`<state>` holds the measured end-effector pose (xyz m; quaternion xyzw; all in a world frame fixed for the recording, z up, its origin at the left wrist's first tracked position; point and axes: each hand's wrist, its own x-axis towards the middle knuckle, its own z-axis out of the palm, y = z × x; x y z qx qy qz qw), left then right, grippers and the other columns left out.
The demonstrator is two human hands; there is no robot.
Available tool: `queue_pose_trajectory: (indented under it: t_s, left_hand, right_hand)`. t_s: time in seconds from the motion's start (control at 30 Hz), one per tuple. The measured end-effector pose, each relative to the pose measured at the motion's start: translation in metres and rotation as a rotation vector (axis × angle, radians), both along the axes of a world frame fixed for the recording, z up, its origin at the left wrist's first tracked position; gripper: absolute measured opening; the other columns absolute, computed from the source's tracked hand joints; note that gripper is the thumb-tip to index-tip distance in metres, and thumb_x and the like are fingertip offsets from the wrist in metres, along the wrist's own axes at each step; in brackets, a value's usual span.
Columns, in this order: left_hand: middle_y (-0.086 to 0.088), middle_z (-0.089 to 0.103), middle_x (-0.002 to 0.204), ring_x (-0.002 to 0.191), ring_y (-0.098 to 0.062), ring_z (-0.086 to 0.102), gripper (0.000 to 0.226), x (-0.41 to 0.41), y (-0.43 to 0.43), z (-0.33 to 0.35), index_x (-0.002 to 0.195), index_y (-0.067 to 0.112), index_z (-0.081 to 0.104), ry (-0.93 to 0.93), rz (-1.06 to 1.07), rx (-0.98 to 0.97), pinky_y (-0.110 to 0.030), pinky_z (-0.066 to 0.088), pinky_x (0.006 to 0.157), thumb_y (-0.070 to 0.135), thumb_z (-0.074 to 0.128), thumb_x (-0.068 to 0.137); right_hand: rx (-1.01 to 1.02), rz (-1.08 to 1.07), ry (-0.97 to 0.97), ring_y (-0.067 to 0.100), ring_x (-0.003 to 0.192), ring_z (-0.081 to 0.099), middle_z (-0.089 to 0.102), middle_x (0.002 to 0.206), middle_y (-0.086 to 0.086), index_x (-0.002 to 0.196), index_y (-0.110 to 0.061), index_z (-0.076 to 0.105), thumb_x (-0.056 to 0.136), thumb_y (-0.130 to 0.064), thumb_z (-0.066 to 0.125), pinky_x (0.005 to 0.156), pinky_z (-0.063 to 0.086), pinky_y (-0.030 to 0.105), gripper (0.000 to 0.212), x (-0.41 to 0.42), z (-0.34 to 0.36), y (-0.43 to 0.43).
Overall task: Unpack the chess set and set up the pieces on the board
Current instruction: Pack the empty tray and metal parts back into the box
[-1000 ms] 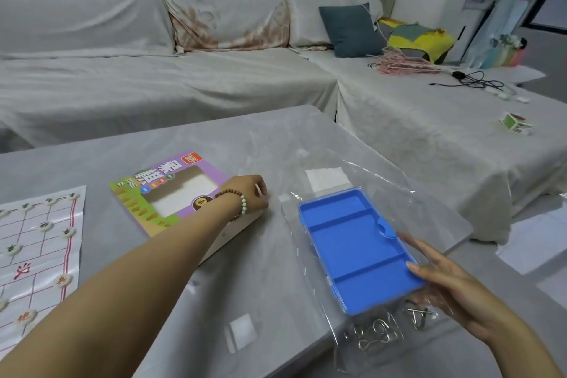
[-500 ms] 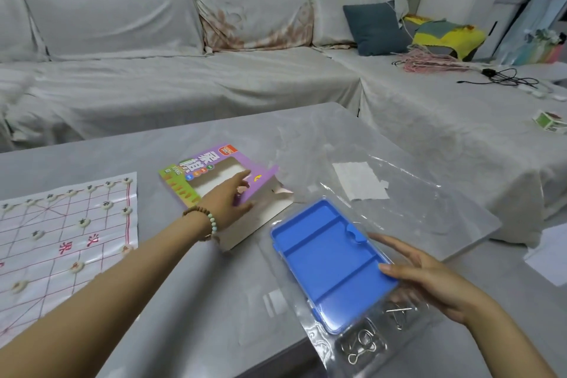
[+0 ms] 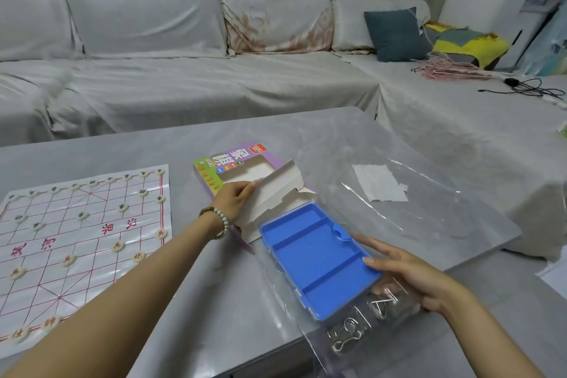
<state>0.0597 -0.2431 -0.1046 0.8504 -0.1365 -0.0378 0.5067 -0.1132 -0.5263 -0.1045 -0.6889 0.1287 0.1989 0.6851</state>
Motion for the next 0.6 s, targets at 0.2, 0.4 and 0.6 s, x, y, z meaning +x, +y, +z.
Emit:
queue_pose_trajectory:
  t_s: [0.2,0.4,0.6]
  left_hand:
    - [0.006,0.036,0.054,0.052,-0.011,0.03,0.045,-0.008,0.007,0.006,0.054,0.019,0.043,0.008,-0.016,-0.013,-0.01,0.03,0.045,0.024,0.041,0.098]
    - [0.004,0.03,0.054,0.046,-0.007,0.03,0.045,-0.009,0.01,0.008,0.054,0.017,0.039,-0.006,-0.056,0.007,-0.012,0.026,0.043,0.026,0.042,0.098]
    - [0.006,0.022,0.054,0.04,-0.007,0.023,0.045,-0.01,0.008,0.013,0.056,0.018,0.027,-0.002,-0.116,0.051,-0.017,0.02,0.042,0.027,0.042,0.098]
  right_hand:
    - [0.025,0.046,0.018,0.016,0.082,0.068,0.066,0.12,0.003,0.131,-0.029,0.051,0.083,-0.015,0.066,0.066,0.057,0.03,0.052,0.005,-0.004,0.001]
    - [0.054,0.083,0.026,0.018,0.084,0.068,0.063,0.125,0.006,0.134,-0.028,0.05,0.07,-0.026,0.075,0.062,0.056,0.028,0.068,0.009,-0.006,-0.003]
    - [0.053,0.022,-0.015,0.024,0.088,0.068,0.066,0.12,0.005,0.13,-0.03,0.053,0.075,-0.02,0.077,0.066,0.059,0.033,0.06,0.011,-0.011,-0.001]
